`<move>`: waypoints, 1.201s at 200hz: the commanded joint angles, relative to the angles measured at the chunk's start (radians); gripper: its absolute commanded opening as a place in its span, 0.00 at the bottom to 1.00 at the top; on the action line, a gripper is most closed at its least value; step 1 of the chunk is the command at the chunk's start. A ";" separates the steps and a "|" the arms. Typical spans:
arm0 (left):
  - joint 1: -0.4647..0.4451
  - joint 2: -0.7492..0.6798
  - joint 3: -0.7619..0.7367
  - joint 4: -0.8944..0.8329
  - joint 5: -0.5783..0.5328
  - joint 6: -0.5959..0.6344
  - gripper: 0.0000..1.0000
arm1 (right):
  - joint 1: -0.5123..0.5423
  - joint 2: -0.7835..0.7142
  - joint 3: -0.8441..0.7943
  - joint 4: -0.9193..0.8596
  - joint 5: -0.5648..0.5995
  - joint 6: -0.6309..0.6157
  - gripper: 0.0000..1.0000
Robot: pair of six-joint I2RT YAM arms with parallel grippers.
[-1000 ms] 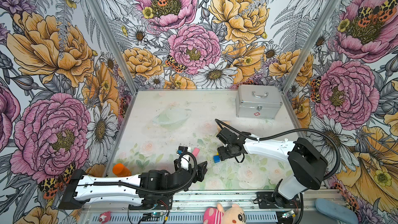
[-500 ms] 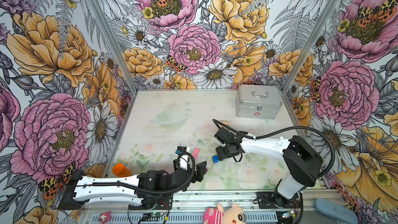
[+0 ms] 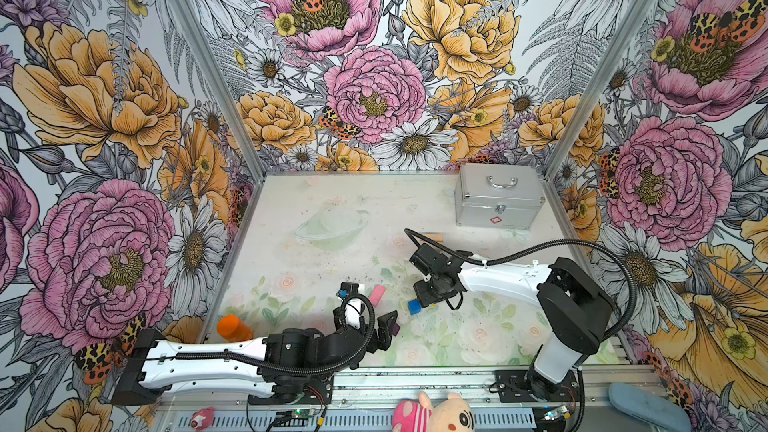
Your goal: Build the wood block tower
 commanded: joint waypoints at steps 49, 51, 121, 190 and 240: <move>0.009 -0.012 -0.013 -0.014 -0.017 0.019 0.98 | 0.011 0.002 0.009 0.001 0.013 0.036 0.60; 0.010 -0.013 -0.013 -0.014 -0.017 0.018 0.98 | 0.011 0.000 0.008 0.001 0.012 0.039 0.59; 0.009 -0.026 -0.021 -0.014 -0.021 0.021 0.98 | 0.036 -0.059 -0.019 0.000 -0.003 0.087 0.57; 0.009 -0.072 -0.044 -0.016 -0.014 0.019 0.98 | 0.041 -0.004 0.013 -0.019 0.027 0.071 0.54; 0.010 -0.083 -0.046 -0.019 -0.020 0.023 0.98 | 0.042 0.040 0.050 -0.032 0.041 0.053 0.49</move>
